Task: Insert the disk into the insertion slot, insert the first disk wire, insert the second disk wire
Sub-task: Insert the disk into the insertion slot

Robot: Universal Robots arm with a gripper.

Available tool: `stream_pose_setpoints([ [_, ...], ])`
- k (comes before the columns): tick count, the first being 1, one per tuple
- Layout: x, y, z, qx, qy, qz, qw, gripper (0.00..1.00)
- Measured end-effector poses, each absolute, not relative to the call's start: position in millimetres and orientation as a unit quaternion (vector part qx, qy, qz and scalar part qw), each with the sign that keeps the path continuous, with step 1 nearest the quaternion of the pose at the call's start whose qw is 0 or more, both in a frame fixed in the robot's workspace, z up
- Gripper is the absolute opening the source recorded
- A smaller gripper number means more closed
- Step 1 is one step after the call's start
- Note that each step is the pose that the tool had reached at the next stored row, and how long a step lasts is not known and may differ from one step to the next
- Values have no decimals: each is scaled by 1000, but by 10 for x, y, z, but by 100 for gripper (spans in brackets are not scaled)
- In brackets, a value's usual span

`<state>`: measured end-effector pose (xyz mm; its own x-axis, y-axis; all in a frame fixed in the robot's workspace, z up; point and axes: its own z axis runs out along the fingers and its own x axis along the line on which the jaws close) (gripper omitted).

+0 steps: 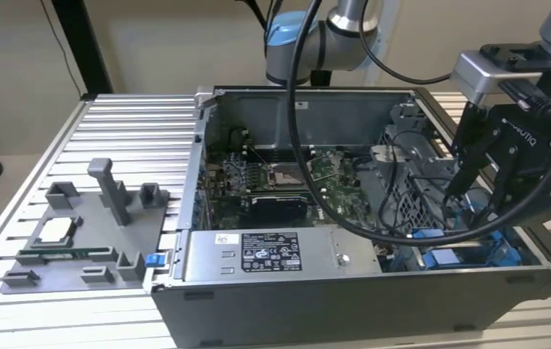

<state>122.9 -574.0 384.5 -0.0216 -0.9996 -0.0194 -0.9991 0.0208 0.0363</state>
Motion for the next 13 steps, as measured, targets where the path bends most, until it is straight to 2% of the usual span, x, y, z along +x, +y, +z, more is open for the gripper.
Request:
stream_pose_setpoints([
  [6, 1228, -5740, 4080, 699, -715, -20, 6, 100],
  [13, 1222, -5646, 4074, 699, -715, -18, 4, 100],
])
